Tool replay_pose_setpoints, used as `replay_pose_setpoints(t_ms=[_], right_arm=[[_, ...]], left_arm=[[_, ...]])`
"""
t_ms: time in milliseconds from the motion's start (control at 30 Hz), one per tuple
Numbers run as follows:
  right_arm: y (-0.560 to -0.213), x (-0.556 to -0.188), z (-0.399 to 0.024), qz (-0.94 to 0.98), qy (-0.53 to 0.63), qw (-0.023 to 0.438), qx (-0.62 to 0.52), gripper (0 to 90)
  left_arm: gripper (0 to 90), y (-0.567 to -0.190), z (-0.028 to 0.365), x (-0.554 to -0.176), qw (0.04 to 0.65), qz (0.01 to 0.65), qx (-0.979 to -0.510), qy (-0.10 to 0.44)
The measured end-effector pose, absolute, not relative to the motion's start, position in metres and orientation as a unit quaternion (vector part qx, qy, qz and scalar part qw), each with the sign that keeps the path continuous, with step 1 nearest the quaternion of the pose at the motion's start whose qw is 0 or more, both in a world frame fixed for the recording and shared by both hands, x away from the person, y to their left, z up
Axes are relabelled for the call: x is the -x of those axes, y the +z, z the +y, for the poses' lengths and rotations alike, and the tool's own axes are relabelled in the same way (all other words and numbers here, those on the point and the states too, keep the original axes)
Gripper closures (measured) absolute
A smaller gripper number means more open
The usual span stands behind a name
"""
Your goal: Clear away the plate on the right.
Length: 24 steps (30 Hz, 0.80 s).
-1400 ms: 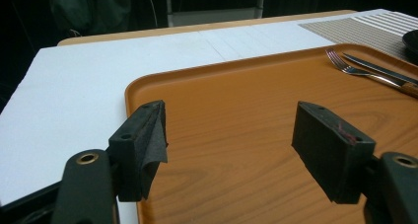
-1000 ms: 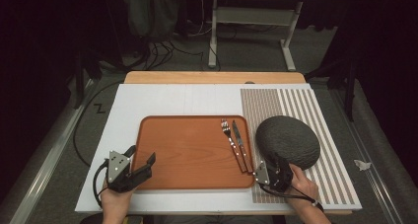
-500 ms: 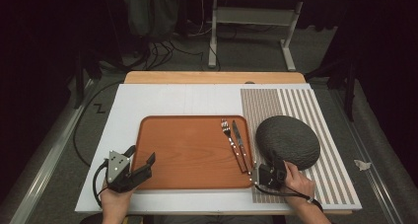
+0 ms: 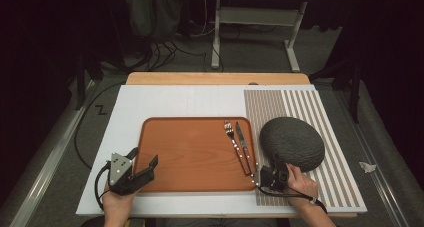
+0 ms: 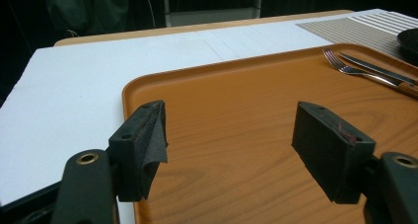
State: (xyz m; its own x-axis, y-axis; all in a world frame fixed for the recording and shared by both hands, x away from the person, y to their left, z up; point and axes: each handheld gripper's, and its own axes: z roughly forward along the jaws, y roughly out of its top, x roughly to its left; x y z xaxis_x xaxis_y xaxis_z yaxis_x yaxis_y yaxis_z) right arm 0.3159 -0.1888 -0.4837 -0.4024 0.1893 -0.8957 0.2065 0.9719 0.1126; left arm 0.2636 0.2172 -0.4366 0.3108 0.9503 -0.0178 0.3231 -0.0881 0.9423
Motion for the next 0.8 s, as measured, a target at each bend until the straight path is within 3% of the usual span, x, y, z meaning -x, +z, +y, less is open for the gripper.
replay_pose_setpoints(t_ms=[800], right_arm=[[-0.467,-0.313,-0.199,0.833,0.006,0.540,-0.121,86.9]], left_arm=[[29.4,-0.436,0.218,-0.264,0.471,0.485,-0.658,0.331]])
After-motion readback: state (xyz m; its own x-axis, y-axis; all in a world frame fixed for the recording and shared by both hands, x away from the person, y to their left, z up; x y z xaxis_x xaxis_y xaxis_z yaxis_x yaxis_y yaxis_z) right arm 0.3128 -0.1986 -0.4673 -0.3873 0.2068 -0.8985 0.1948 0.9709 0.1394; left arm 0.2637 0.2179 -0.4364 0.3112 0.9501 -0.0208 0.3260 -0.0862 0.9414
